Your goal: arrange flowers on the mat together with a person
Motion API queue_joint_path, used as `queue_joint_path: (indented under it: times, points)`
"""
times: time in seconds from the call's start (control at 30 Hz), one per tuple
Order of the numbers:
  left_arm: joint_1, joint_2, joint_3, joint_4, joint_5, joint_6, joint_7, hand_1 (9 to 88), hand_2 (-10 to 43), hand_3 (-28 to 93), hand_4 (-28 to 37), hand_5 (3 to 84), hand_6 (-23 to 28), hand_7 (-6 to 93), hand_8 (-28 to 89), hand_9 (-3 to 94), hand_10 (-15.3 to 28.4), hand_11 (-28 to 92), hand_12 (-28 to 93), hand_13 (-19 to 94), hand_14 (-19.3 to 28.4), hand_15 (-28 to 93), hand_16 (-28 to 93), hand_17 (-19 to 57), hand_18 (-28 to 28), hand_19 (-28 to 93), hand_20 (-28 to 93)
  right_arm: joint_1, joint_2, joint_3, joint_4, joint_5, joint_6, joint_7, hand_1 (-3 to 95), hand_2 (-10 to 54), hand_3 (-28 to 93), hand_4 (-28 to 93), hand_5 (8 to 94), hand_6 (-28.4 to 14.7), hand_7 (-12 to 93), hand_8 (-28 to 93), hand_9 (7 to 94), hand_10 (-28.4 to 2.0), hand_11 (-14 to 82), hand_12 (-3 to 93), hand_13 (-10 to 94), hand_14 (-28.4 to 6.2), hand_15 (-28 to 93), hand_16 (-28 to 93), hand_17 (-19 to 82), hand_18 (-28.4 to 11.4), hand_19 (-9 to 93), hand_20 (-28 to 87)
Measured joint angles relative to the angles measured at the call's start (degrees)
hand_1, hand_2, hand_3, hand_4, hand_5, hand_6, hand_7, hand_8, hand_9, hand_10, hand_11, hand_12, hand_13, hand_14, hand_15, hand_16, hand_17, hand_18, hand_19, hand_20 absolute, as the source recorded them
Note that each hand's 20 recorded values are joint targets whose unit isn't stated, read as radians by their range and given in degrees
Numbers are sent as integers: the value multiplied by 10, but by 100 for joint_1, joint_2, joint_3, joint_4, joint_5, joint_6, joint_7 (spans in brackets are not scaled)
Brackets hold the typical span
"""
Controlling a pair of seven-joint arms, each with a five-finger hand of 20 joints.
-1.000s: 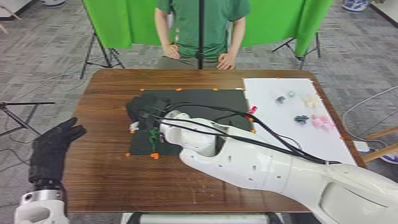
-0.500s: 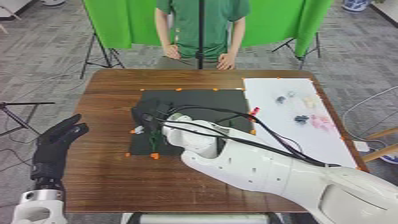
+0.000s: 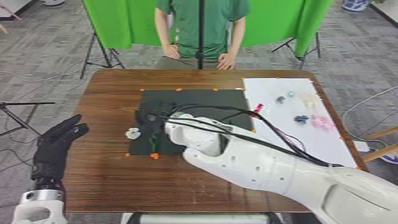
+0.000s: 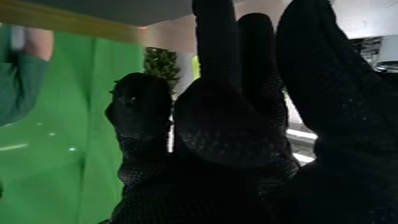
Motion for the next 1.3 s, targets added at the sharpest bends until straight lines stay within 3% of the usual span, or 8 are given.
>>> queue_joint_path:
  times: [0.33,0.43,0.6,0.7,0.9,1.0,1.13,1.3]
  points:
    - [84,-24,-53,-16,-30,12,19,447,-95,423,-91,454,49,115,-50,445,157,199,136,369,178,213,5,80,104,36,189,231,289,51,-353,103,348,104,477,-95,649,-251,601,50,188,-131,711,-101,156,174,929,18,684,230,554,-165,932,377]
    - [91,-29,-53,-16,-43,14,25,448,-95,418,-98,454,49,116,-50,447,155,203,136,370,178,213,6,81,104,34,189,259,306,85,-382,116,351,99,448,-95,627,-220,563,26,175,-120,659,-114,119,156,907,3,658,224,522,-174,917,352]
    - [89,-52,-52,-16,-83,14,34,387,-95,524,-219,451,33,139,-66,452,137,204,130,380,168,195,11,84,104,29,191,62,468,400,-879,308,326,99,272,-60,672,-177,528,-8,143,-96,552,-145,78,152,672,-132,325,189,312,-198,557,305]
    - [89,-77,-52,-17,-135,14,35,371,-95,554,-244,447,26,143,-69,455,131,200,130,384,163,182,14,87,103,23,193,-379,762,938,-1668,786,570,93,192,-39,689,-177,518,-15,127,-87,512,-151,65,148,546,-160,175,211,250,-185,389,305]
    - [202,-169,-142,-105,-209,16,32,355,-95,587,-264,446,20,148,-71,455,128,190,130,390,155,162,22,87,101,22,194,-1717,1549,2393,-3105,2085,2794,-522,127,3,677,-160,475,-22,98,-75,431,-159,47,139,355,-178,98,195,180,-173,186,282]
    - [306,-215,-195,-173,-211,22,30,352,-95,598,-268,444,19,147,-71,456,127,187,131,390,155,155,25,86,101,22,194,-2502,1947,3394,-3546,2964,3282,-1289,117,15,674,-159,452,-24,84,-72,389,-158,36,134,299,-174,71,186,150,-164,130,260]
    - [388,-252,-209,-217,-210,23,28,345,-95,611,-273,444,19,147,-71,455,127,183,131,390,155,150,28,86,100,22,194,-3534,2434,4597,-3909,4122,2994,-2041,108,25,678,-161,418,-22,70,-71,357,-159,26,126,239,-162,37,171,114,-153,90,243]
    - [418,-300,-200,-253,-198,21,13,327,-95,633,-274,445,18,146,-71,455,126,177,132,389,156,146,31,85,101,21,193,-4852,2401,6036,-3994,5372,1466,-2644,71,40,700,-170,400,-18,59,-67,353,-155,25,114,230,-142,19,143,118,-145,61,218]
